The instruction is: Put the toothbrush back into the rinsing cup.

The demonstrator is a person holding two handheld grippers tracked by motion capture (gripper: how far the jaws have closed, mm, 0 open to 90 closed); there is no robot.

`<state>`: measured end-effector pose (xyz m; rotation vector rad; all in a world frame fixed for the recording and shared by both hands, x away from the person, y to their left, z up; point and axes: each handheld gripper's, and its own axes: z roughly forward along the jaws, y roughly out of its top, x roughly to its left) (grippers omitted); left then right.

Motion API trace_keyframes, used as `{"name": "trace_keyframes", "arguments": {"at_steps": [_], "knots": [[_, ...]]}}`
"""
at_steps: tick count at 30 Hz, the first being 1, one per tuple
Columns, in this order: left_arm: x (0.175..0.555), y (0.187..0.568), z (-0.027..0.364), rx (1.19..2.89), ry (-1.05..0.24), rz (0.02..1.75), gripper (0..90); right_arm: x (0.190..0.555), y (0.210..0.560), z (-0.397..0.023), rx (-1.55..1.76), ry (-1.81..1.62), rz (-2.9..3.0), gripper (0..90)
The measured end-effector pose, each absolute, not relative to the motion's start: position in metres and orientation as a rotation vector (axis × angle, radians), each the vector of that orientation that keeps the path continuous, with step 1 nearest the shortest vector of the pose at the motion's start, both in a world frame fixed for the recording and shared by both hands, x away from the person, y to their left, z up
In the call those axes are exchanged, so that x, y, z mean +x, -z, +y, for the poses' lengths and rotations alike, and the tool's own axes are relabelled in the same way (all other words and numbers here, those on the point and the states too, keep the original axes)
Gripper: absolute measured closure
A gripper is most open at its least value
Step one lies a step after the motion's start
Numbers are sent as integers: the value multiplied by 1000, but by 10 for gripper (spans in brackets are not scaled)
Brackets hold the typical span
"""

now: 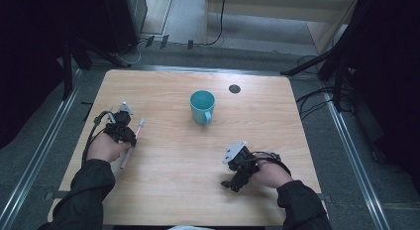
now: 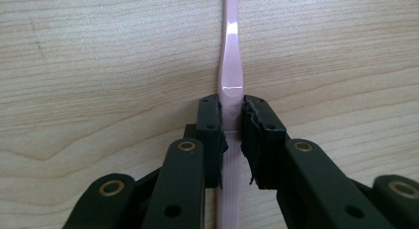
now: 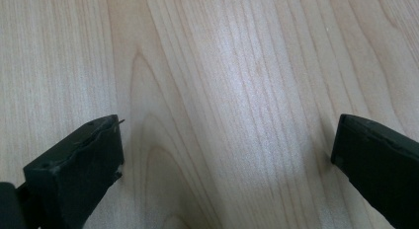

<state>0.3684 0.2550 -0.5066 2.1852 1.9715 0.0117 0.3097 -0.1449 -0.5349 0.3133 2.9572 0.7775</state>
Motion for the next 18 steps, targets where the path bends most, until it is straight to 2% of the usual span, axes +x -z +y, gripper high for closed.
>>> {"name": "trace_keyframes", "arguments": {"at_steps": [10, 11, 18], "knots": [[371, 507, 254, 2222, 13, 1942, 809, 309, 535, -145, 318, -777, 2954, 0], [371, 507, 253, 2225, 16, 1936, 838, 309, 535, -145, 319, -779, 2953, 0], [371, 507, 252, 2232, -2, 1931, 839, 309, 535, -145, 318, -780, 2953, 0]]}}
